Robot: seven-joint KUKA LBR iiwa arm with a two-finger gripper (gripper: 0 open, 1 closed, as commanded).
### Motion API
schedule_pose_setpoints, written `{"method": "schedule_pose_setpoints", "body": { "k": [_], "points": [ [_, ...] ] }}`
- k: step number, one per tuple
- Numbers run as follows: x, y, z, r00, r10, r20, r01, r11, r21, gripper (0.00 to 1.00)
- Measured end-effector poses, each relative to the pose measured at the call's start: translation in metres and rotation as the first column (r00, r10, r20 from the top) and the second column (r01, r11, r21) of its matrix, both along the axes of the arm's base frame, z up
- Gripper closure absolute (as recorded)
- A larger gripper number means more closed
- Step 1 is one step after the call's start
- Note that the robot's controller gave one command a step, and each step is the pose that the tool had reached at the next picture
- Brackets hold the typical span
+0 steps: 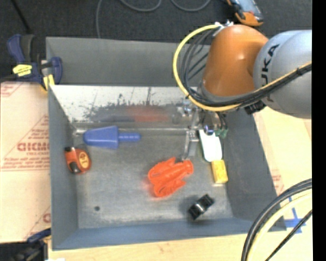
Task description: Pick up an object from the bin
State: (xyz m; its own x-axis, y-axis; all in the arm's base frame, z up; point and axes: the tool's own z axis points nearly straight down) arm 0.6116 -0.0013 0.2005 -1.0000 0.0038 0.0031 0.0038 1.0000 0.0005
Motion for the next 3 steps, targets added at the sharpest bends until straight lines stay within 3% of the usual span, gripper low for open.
{"method": "schedule_pose_setpoints", "body": {
  "k": [1, 2, 3],
  "points": [
    [0.001, 0.000, 0.005, 1.000, 0.000, 0.007, 0.000, 1.000, 0.000, 0.00],
    [-0.010, -0.009, -0.024, 0.997, 0.072, 0.014, -0.072, 0.997, -0.002, 0.00],
    [-0.047, -0.026, -0.078, 0.963, 0.271, 0.008, -0.271, 0.963, -0.002, 0.00]
  ]
}}
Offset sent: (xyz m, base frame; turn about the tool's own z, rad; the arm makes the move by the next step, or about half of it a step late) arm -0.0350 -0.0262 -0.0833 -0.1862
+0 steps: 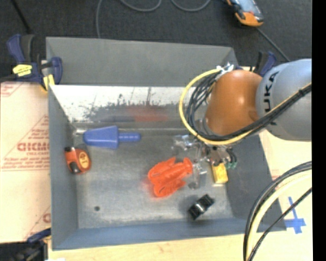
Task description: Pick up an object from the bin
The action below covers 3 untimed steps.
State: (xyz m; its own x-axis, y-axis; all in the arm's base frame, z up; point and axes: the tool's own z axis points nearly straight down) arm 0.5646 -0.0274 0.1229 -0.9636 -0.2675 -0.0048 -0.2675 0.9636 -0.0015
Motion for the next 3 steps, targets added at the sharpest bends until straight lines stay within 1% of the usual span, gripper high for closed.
{"method": "schedule_pose_setpoints", "body": {
  "k": [1, 2, 3],
  "points": [
    [-0.039, 0.009, -0.038, 0.997, -0.071, -0.001, 0.071, 0.997, 0.001, 0.00],
    [-0.017, 0.023, -0.048, 0.988, -0.154, -0.006, 0.154, 0.988, 0.001, 0.00],
    [-0.038, 0.009, -0.050, 0.996, 0.093, 0.005, -0.093, 0.996, 0.000, 1.00]
  ]
}}
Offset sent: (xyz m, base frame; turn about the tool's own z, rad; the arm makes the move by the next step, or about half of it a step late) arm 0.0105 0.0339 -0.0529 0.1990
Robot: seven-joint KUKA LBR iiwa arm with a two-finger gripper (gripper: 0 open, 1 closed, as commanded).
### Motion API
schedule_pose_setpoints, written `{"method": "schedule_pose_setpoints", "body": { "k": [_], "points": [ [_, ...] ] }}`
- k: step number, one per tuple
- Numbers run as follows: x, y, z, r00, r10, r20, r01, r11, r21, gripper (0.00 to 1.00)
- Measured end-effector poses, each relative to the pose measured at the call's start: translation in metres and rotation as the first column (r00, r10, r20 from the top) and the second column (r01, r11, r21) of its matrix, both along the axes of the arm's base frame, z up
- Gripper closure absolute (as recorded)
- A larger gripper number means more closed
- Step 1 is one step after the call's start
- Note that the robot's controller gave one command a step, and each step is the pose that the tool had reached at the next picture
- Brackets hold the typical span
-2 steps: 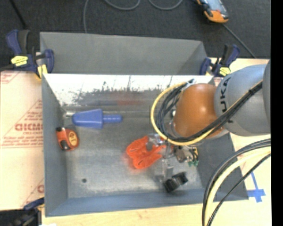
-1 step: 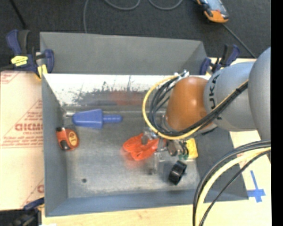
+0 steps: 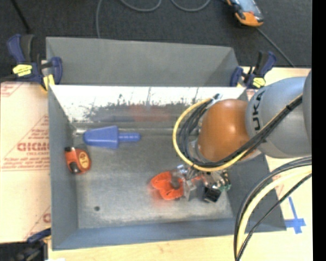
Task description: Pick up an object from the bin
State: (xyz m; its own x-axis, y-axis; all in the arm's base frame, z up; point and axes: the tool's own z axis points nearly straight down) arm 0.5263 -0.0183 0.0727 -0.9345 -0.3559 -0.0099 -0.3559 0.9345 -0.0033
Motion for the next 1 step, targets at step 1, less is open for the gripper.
{"method": "schedule_pose_setpoints", "body": {
  "k": [1],
  "points": [
    [0.0000, 0.0000, 0.0000, 1.000, 0.000, 0.000, 0.000, 1.000, 0.000, 1.00]
  ]
}}
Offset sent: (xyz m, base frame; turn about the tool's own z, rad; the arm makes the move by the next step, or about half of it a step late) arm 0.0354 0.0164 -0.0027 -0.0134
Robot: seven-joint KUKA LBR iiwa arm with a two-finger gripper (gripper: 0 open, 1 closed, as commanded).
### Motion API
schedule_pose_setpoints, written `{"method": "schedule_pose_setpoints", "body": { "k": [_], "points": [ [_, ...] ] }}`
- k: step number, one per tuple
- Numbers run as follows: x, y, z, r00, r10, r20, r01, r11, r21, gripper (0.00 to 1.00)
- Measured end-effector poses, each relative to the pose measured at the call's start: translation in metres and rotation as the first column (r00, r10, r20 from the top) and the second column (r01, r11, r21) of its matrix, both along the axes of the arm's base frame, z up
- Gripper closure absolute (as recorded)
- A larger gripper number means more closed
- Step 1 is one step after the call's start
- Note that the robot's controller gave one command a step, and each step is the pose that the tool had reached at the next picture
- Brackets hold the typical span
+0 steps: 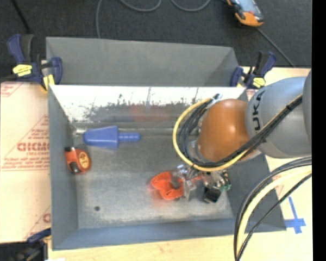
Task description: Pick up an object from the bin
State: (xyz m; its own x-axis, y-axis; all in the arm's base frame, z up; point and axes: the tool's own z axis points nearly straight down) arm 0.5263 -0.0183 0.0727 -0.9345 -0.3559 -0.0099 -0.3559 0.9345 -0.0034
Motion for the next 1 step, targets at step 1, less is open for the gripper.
{"method": "schedule_pose_setpoints", "body": {
  "k": [1],
  "points": [
    [0.0281, 0.0101, -0.0001, 1.000, 0.009, -0.009, -0.009, 1.000, -0.003, 1.00]
  ]
}}
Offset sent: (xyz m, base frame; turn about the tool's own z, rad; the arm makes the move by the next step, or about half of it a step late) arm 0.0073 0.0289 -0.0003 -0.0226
